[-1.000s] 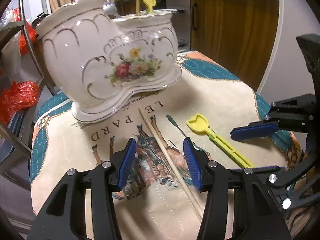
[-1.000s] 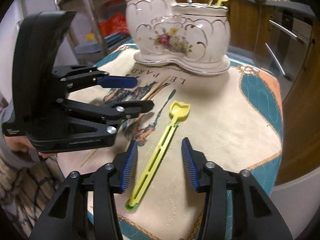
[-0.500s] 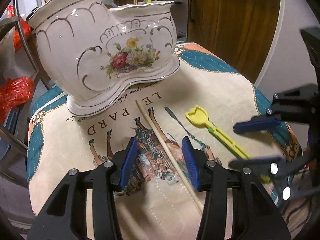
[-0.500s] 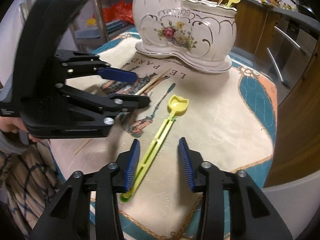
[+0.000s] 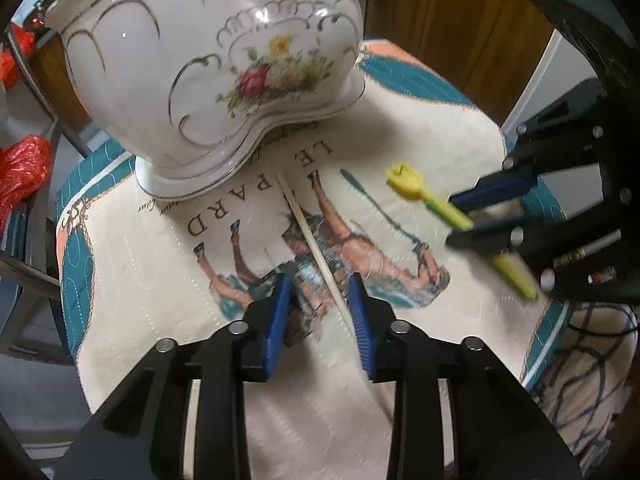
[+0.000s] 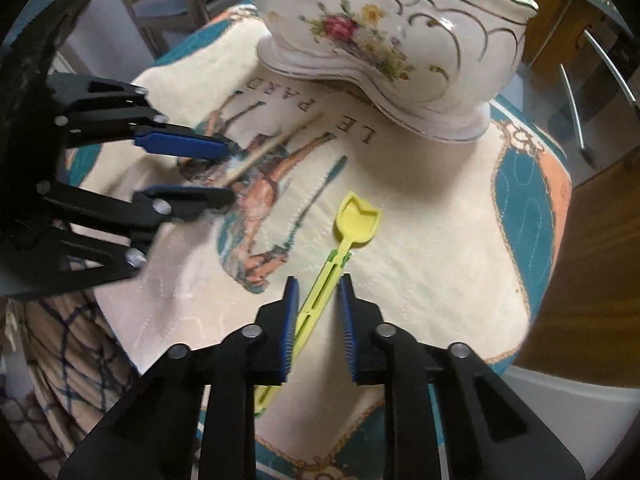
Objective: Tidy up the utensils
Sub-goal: 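Grasp the last chopstick with the left tool while the right tool grasps the last yellow spoon, then lift the chopstick with the left tool while the right tool carries the yellow spoon over the holder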
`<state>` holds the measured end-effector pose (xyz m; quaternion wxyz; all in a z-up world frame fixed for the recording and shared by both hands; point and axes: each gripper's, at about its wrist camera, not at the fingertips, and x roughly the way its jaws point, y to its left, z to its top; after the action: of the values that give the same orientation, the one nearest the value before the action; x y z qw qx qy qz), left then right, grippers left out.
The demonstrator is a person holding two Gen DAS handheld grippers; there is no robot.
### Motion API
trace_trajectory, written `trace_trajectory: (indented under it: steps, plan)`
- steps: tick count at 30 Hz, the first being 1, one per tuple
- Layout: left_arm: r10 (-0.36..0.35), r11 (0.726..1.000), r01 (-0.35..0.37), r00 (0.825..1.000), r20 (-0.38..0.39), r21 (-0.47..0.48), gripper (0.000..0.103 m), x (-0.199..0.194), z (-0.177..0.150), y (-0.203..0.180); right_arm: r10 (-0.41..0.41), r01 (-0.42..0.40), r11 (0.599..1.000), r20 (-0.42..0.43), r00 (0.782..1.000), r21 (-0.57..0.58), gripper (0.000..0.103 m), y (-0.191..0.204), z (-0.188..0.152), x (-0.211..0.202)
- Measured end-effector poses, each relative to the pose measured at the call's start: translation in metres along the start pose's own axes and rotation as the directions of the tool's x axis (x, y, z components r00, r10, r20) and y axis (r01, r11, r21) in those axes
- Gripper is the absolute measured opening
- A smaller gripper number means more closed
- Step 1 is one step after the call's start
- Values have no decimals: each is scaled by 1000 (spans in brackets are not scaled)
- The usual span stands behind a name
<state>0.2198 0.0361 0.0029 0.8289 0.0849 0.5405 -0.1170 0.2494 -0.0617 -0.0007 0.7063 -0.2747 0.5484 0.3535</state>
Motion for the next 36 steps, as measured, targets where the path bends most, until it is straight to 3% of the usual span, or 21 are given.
trace_trajectory:
  steps: [5, 12, 18, 23, 29, 33, 36]
  plan:
    - [-33, 999, 34, 994, -103, 9, 27, 1, 10, 9, 2, -1, 1000, -66, 998, 18, 20, -10, 4, 1]
    - [-21, 999, 29, 978, -209, 35, 22, 11, 32, 6, 1, 2, 1000, -102, 995, 25, 16, -10, 16, 3]
    - [-26, 999, 36, 968, -251, 38, 7, 10, 34, 5, -29, 29, 1000, -128, 991, -4, 10, -5, 17, 2]
    - [-39, 999, 47, 967, -253, 27, 4, 4, 20, 4, -50, 49, 999, -137, 989, -15, 10, 1, 9, 2]
    - [-31, 999, 39, 979, -203, 36, 4, 4, 16, 4, -78, 78, 997, -111, 991, -6, 10, 0, 2, -2]
    - [-85, 996, 85, 995, -58, -4, 4, -18, 8, 5, -49, 51, 998, -35, 998, 43, 10, -16, -4, -16]
    - [-128, 990, 132, 989, 77, -55, 4, -39, 7, 12, -18, 13, 997, 58, 998, 76, 10, -24, -6, -30]
